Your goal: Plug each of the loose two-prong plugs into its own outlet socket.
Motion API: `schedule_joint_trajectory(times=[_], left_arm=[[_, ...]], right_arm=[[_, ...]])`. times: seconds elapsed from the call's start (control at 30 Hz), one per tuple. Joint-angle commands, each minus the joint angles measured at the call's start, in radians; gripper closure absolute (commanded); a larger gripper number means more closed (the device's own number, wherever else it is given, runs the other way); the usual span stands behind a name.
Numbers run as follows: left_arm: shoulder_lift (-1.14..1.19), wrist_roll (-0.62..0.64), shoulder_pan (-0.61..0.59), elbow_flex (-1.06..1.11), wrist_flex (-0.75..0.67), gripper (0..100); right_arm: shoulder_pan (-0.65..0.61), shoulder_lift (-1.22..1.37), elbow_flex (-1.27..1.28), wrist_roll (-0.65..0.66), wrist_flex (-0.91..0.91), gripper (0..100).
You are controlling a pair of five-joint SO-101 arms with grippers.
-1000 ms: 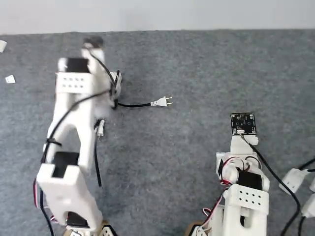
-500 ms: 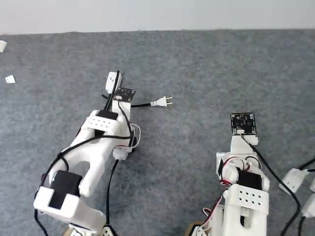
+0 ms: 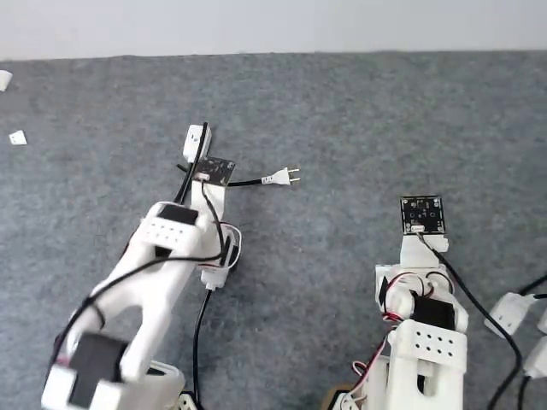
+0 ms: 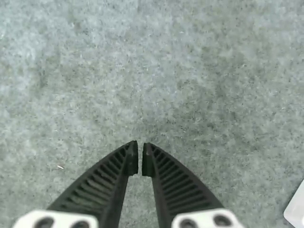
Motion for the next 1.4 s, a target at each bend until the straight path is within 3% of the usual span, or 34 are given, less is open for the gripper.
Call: schedule_joint_trajectory(times=[0.0,0.1,0.2,0.37,0.57,1.0,1.13,1.37], left_arm=[[-0.196,-0.037,0.012,0.071,0.046,81],[-0.307,-0.126,0.003,0.191,0.101,81],[-0.404,-0.299,0.003,0.335,0.126,84],[-0.560,-0.537,-0.021,0.516,0.087,95],[-0.677,-0.526,-0.031,0.565,0.094,97],[-0.687,-0.517,-0.031,0.545,0.098,99],[-0.687,-0.454,-0.031,0.375,0.249,99],[-0.678,-0.508,-0.048,0.008,0.485,99]], right_arm=[[-0.004,-0.015,-0.006,0.014,-0.016,97.6],[-0.004,-0.015,-0.006,0.014,-0.016,97.6],[-0.004,-0.015,-0.006,0.014,-0.018,97.6],[-0.005,-0.015,-0.006,0.014,-0.019,97.6],[-0.005,-0.015,-0.006,0.012,-0.019,97.6],[-0.005,-0.015,-0.006,0.009,-0.019,97.6],[-0.005,-0.015,-0.006,0.009,-0.019,97.6],[-0.002,-0.015,-0.006,0.009,-0.019,97.6]])
